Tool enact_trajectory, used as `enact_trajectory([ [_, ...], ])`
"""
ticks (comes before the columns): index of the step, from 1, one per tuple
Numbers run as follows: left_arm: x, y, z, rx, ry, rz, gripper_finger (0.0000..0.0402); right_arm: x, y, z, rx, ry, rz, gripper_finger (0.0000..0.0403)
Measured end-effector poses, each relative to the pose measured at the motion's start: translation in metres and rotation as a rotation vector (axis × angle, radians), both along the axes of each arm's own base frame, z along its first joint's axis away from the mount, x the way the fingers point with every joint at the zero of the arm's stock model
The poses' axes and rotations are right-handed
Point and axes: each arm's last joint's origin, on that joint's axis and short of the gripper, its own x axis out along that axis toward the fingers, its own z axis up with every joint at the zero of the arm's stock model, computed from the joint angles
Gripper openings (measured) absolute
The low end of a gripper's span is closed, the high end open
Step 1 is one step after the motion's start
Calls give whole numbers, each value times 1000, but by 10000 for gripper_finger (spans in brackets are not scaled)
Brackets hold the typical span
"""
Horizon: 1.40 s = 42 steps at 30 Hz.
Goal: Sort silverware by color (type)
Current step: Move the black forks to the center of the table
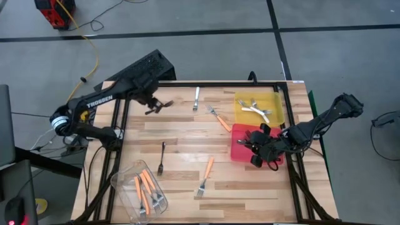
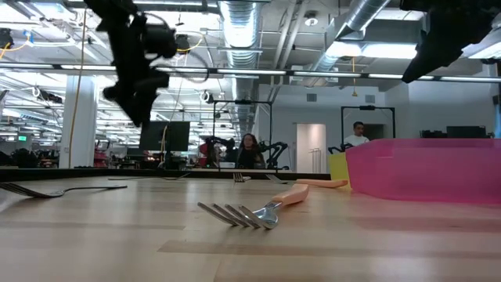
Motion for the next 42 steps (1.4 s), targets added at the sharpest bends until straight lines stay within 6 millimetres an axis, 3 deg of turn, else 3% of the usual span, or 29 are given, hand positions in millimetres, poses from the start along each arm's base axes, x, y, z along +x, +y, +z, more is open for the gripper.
enact_trajectory([
  [5, 13, 12, 38, 123, -180, 72, 21, 0, 0, 0, -1, -1, -1, 87],
  [11, 33, 8, 41, 182, -439, 320, 2, 0, 0, 0, -1, 0, -1, 87],
  [16, 68, -3, 34, 274, -867, 363, 0, 0, 0, 0, -1, 0, -1, 87],
  [19, 78, -3, 19, 317, -978, 361, 0, 0, 0, 0, 0, -1, -2, 87],
  [26, 69, 1, -45, 344, -1039, 574, 0, 0, 0, 0, 0, -1, -2, 87],
  [29, 71, 1, -57, 361, -1142, 535, 0, 0, 0, 0, 0, -2, -2, 87],
  [34, 75, 0, -85, 383, -1170, 505, 0, 2, 1, 2, 17, -31, -2, 87],
  [42, 85, 4, -103, 446, -1171, 456, 0, 2, 3, 2, 20, -37, 8, 87],
])
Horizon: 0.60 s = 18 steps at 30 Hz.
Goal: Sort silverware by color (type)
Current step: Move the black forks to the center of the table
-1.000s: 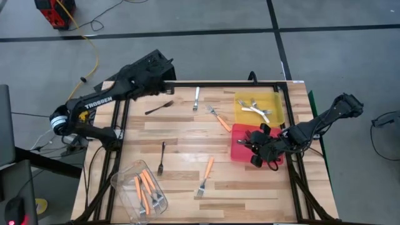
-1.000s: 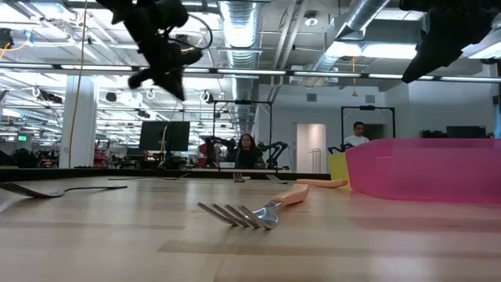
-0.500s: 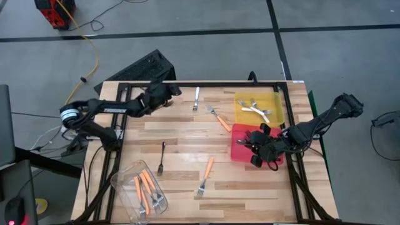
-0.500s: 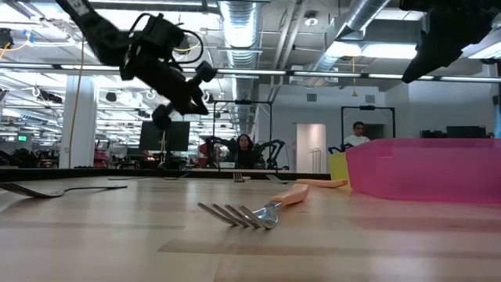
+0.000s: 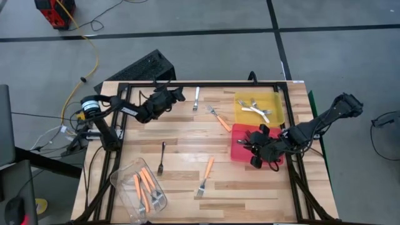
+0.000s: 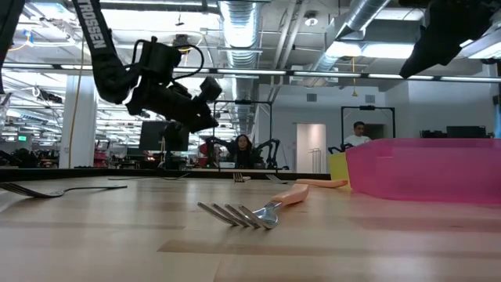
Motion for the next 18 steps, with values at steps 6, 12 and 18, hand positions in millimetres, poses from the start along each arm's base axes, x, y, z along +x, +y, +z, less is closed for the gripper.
enact_trajectory([
  [6, -2, 1, -8, -47, 46, 69, 0, -1, 2, 0, 1, -3, 11, 87],
  [12, 6, -16, 14, -7, 44, -94, 0, -1, 2, 0, 0, -2, 11, 87],
  [18, 19, -14, 72, -79, 379, -275, 0, -1, 2, 0, -3, -1, 13, 87],
])
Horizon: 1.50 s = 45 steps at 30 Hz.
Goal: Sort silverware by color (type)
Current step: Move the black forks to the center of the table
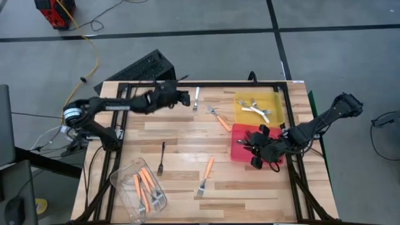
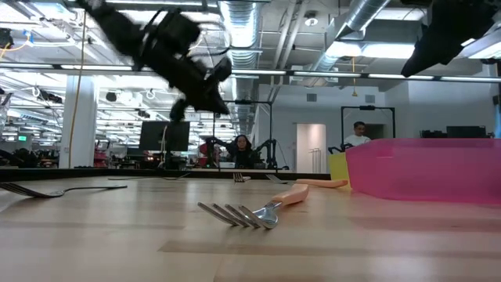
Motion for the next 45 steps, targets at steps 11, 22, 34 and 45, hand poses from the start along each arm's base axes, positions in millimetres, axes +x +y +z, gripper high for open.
enact_trajectory([
  [11, -19, 85, 114, 50, 805, -26, 0, 0, 0, 0, -5, -2, 1, 87],
  [22, -29, 100, 56, -83, 1081, -168, 0, 2, 2, -3, -12, 9, -1, 87],
  [34, -17, 58, -2, -208, 1077, -169, 0, 2, 2, -2, -15, 7, 3, 87],
  [45, -20, 55, -11, -246, 1062, -41, 0, 2, 1, -2, -45, 6, 8, 87],
])
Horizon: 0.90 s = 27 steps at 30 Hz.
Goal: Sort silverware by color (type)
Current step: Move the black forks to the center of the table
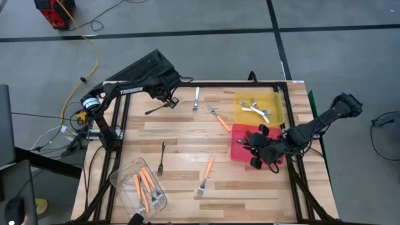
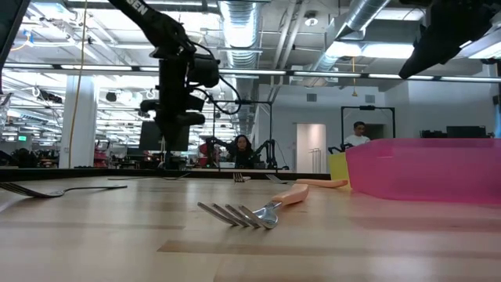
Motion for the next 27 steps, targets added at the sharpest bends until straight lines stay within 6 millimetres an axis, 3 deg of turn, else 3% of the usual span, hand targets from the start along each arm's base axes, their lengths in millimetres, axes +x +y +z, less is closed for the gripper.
enact_trajectory([
  [20, 20, 7, -16, 125, -169, 256, 0, 0, 0, 0, -21, -2, 17, 87],
  [23, 26, -1, -16, 129, -166, 216, 0, 0, 0, 0, -21, -2, 17, 87],
  [27, 37, -25, -13, 165, -113, 114, 0, 1, -1, 1, -47, -25, -18, 87],
])
